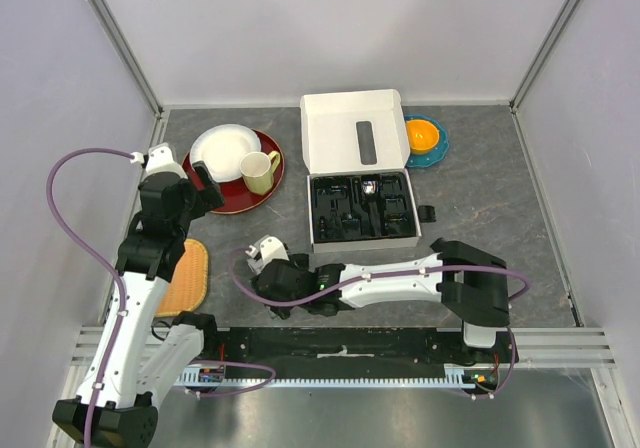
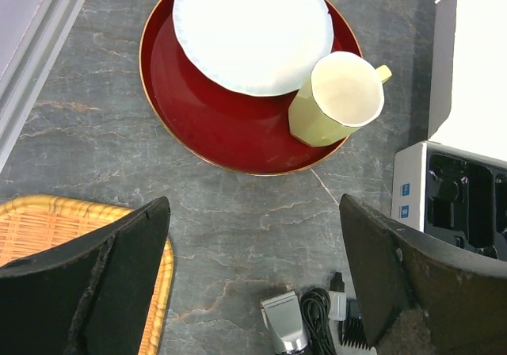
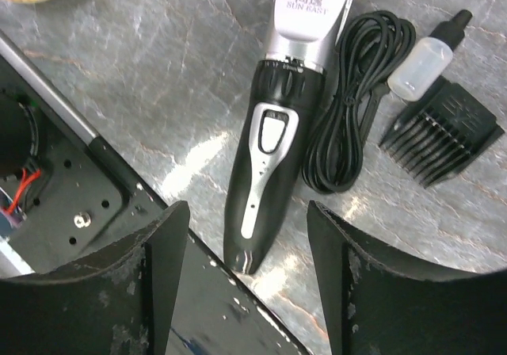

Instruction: Sort the hair-cutting tools

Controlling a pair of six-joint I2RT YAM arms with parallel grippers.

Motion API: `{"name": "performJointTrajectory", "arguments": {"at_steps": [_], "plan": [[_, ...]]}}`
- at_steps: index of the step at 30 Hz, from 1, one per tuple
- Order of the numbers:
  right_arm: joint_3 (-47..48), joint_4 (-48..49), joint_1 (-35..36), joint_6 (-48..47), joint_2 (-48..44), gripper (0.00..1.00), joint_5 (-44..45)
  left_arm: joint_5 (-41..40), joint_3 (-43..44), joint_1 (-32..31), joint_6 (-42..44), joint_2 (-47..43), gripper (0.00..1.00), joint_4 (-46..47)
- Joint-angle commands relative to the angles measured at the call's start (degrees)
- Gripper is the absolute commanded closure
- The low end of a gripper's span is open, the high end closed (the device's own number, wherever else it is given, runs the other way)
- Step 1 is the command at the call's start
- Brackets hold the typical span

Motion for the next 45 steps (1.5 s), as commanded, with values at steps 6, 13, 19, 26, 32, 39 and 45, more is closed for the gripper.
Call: {"name": "performJointTrajectory", "arguments": {"at_steps": [6, 13, 19, 26, 32, 39, 45], "plan": [[4.5, 7.2, 0.3, 0.9, 6.4, 0.35, 5.8, -5.4, 0.2, 0.1, -0.4, 0.2, 0.06, 1.3], [4.1, 10.0, 0.3, 0.6, 8.6, 0.39, 6.0, -7.3, 1.2, 0.1, -1.5, 2.7, 0.06, -0.4], [5.3, 10.7, 0.3, 0.4, 11.4, 0.42, 6.3, -7.3, 1.4, 0.1, -1.7, 3.8, 0.06, -0.8], [6.5, 8.4, 0.3, 1.3, 13.4, 0.49, 8.1, -7.7, 1.5, 0.1, -1.6, 4.1, 0.06, -0.8], [6.3, 8.4, 0.3, 0.8, 12.6, 0.84, 7.8, -7.6, 2.4, 0.1, -1.8, 4.3, 0.06, -1.1], [3.8, 10.1, 0.5, 0.5, 7.8, 0.93, 7.6, -7.7, 2.5, 0.1, -1.8, 4.8, 0.07, -1.2], [0.9, 11.3, 0.5, 0.4, 1.4, 0.93, 9.5, -9.5, 2.6, 0.2, -1.8, 4.8, 0.07, -1.7]]}}
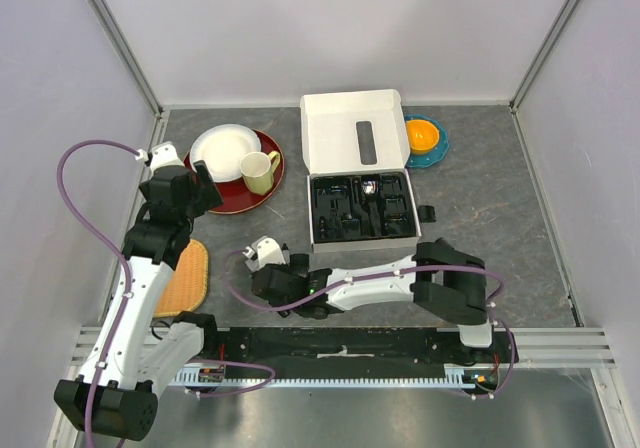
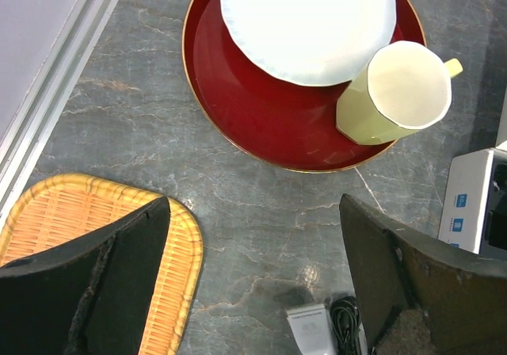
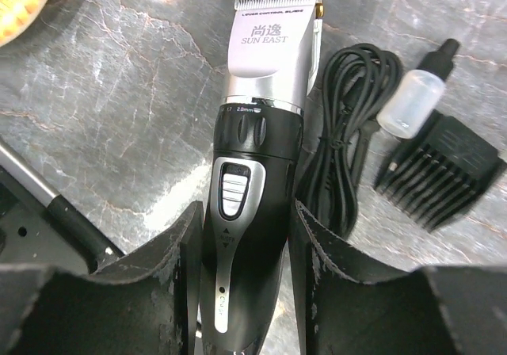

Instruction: Sort the hair-cutting tools

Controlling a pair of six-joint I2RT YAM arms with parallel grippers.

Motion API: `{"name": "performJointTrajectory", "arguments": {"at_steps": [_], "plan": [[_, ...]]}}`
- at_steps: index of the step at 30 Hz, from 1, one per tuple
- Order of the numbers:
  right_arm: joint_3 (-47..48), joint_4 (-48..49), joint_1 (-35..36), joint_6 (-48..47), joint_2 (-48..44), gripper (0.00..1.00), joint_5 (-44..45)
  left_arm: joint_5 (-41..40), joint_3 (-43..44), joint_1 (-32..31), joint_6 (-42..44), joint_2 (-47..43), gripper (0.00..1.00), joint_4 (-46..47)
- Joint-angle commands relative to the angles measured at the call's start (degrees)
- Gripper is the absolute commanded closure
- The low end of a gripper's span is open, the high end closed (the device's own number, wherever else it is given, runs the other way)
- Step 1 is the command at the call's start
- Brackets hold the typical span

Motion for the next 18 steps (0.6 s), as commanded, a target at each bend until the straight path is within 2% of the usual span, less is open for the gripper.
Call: {"name": "performJointTrajectory", "arguments": {"at_steps": [1, 8, 13, 18], "plan": [[-1.4, 3.0, 0.3, -0.1, -9.1, 0.94, 3.3, -4.1, 2.3, 0.1, -2.0, -0.1, 0.07, -0.3], [-5.8, 1.0, -1.1, 0.8, -18.9, 0.94, 9.8, -6.0, 2.4, 0.2, -3.0, -0.4, 0.06, -1.3], [-8.0, -2.0, -5.8, 1.7, -26.0, 0.96, 14.0, -4.0, 2.2, 0.2, -2.3, -0.4, 0.06, -0.8], [-10.5, -4.4, -12.5, 1.1, -31.2, 0.97, 15.7, 11.1, 0.7, 0.2, 2.4, -0.9, 0.07, 2.7]]}}
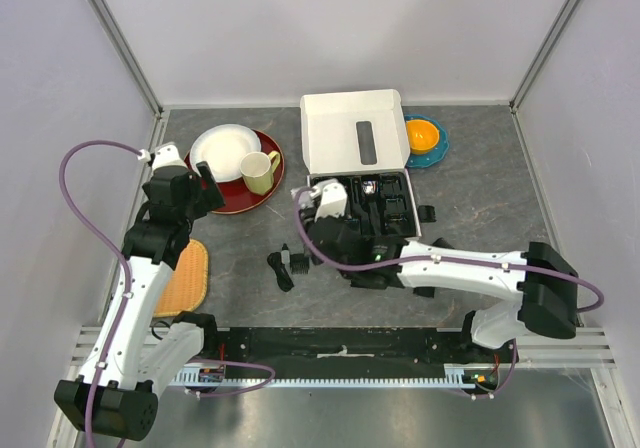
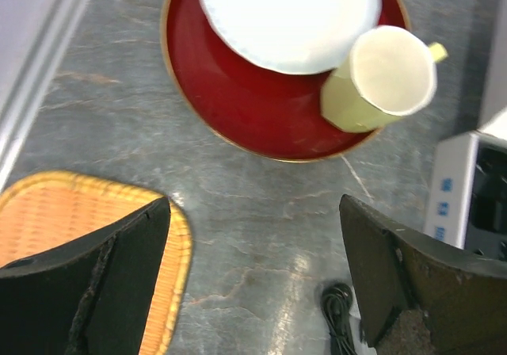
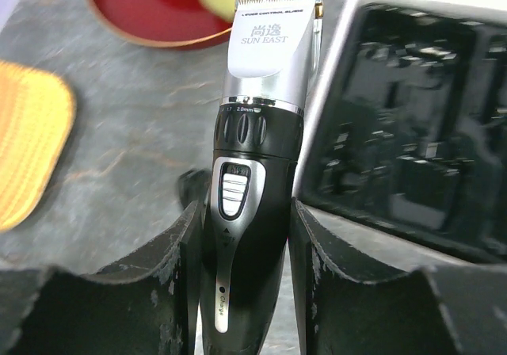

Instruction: Sort the hair-cutting tools

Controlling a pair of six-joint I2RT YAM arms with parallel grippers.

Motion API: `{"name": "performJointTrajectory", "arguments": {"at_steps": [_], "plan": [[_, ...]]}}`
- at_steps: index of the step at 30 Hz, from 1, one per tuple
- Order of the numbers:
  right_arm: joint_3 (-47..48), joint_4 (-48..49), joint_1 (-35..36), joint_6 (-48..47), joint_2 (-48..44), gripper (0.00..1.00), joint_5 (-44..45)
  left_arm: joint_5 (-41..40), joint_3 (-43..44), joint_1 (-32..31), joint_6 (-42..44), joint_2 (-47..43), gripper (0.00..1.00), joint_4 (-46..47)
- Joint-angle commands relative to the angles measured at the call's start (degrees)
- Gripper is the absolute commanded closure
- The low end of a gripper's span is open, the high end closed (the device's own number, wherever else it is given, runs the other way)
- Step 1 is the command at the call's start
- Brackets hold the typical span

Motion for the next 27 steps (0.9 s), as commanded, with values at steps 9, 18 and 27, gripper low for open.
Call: {"name": "performJointTrajectory", "arguments": {"at_steps": [9, 18, 27], "plan": [[-5.3, -0.6, -19.9, -2.0, -7.7, 0.98, 0.7, 27.7, -0.4, 0.2, 5.4, 0.6, 0.08, 7.9], [-10.4, 5.5, -33.7, -6.4, -7.1, 1.00, -11.0, 30.7, -0.1, 0.2, 5.8, 1.9, 0.09, 8.2], [-10.1, 8.1, -40.2, -10.7, -2.3, 1.00, -23.9, 30.7, -0.4, 0.2, 5.2, 2.6, 0.10, 8.2]]}}
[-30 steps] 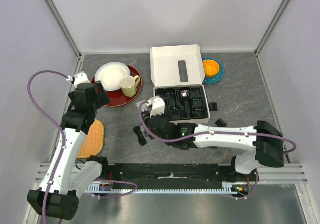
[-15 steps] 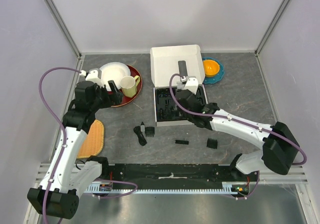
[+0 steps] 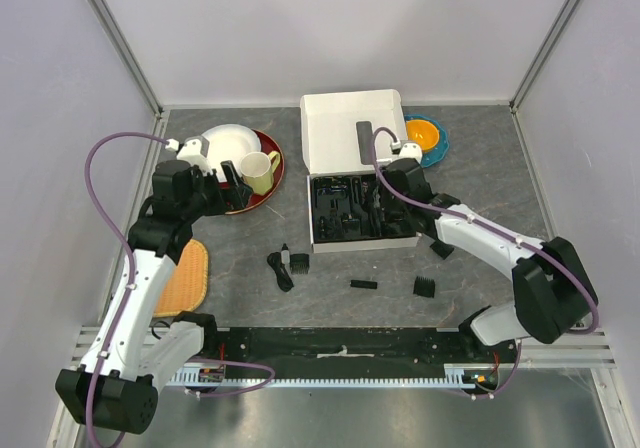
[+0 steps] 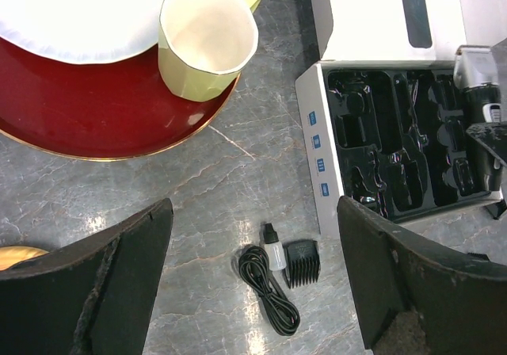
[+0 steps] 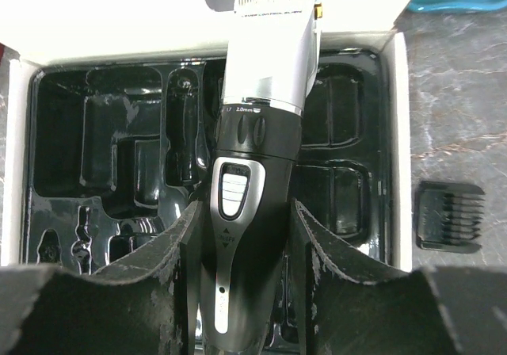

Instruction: Sort the hair-cutting tools

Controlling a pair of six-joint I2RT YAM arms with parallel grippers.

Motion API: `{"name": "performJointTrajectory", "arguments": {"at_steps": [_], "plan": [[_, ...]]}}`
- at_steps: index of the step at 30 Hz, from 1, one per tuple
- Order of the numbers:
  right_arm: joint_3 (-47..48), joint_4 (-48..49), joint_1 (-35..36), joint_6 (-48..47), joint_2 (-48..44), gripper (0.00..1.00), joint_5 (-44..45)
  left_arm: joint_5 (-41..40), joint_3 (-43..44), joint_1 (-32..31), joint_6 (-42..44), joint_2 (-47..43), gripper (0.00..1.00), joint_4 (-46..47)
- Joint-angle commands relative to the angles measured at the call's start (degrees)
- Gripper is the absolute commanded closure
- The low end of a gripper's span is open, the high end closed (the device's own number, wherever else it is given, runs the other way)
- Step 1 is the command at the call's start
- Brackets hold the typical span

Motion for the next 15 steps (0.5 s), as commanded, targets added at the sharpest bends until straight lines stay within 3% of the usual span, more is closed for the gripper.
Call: {"name": "performJointTrajectory", "arguments": {"at_steps": [1, 15], "plan": [[0.9, 5.4, -0.9, -2.8, 2.2, 1.00, -5.8, 1.4, 0.0, 0.2, 1.8, 0.7, 0.10, 2.2], [1.6, 8.6, -2.0, -4.7, 9.8, 0.94, -8.8, -0.2, 0.2, 0.2, 1.9, 1.2, 0.10, 1.7]]}}
